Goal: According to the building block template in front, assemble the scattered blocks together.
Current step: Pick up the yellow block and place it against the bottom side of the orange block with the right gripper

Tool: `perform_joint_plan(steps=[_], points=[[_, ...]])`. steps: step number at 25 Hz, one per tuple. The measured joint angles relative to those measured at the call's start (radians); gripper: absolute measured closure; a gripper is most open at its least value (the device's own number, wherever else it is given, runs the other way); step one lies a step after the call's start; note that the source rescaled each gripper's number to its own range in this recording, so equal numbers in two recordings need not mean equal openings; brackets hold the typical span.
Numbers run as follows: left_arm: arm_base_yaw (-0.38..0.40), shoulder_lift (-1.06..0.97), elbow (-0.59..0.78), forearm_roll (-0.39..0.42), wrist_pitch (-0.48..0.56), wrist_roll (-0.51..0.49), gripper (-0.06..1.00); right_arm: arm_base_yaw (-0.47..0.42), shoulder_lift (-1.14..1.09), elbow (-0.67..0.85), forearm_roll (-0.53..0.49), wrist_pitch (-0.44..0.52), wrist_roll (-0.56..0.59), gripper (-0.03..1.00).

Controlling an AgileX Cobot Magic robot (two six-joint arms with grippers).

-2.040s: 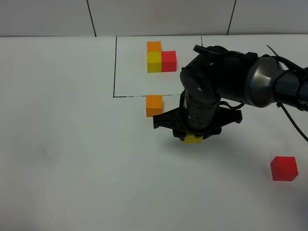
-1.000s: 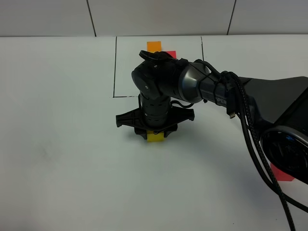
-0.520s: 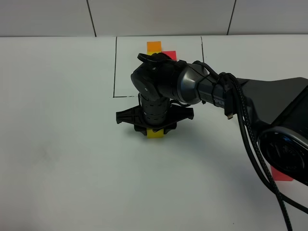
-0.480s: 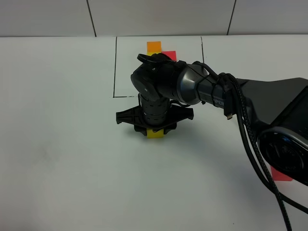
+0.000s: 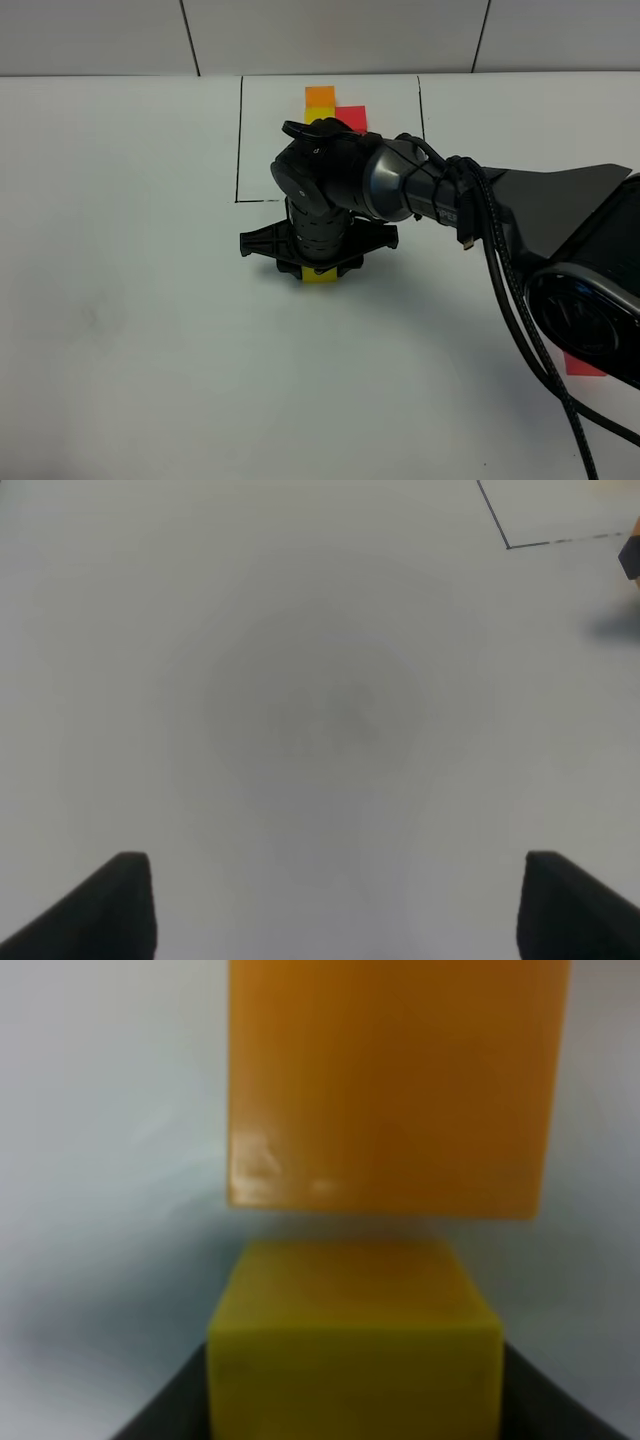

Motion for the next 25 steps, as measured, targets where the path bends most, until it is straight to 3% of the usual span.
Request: perform_joint_plan(steps=[25], points=[[0.0, 0.0, 0.0, 0.0, 0.0, 0.0, 0.23, -0.012, 0.004, 0.0, -0.031, -0.013, 0.035, 0.96]])
